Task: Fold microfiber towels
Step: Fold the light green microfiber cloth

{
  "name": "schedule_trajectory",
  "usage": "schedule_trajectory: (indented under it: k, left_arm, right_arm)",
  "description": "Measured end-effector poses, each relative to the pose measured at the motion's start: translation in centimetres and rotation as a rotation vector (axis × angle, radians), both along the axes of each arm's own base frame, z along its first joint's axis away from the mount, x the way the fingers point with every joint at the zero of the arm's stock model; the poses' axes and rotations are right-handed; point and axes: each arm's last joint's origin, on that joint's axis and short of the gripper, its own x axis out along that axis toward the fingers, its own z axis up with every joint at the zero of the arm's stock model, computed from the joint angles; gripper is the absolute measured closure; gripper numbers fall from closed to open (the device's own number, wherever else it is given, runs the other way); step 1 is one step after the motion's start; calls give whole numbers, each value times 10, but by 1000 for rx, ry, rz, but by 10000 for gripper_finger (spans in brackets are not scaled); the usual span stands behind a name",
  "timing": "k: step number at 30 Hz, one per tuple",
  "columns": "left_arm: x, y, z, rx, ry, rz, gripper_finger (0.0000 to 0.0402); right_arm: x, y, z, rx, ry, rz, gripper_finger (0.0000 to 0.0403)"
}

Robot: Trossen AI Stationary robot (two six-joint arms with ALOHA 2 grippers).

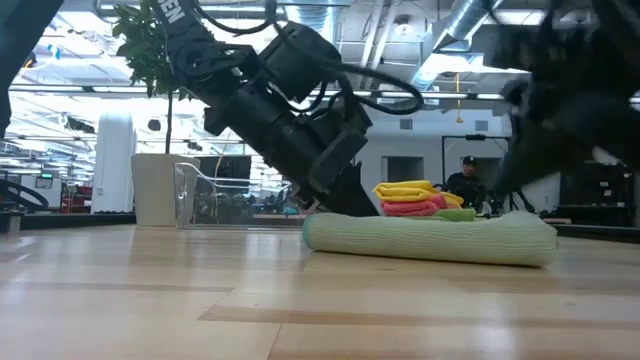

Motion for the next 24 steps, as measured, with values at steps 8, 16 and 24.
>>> schedule_trajectory:
  k: [8,16,24]
  left_arm:
    - [0,0,0,-32,-2,36,401]
    - [-2,-1,5,-74,5,7,401]
    - [-11,2,40,-86,-6,-19,366]
  right_arm:
    - [-18,8,-9,14,-388,-174,385]
    - [-31,4,-58,121,-320,-341,374]
    - [-30,4,-40,169,-352,-360,365]
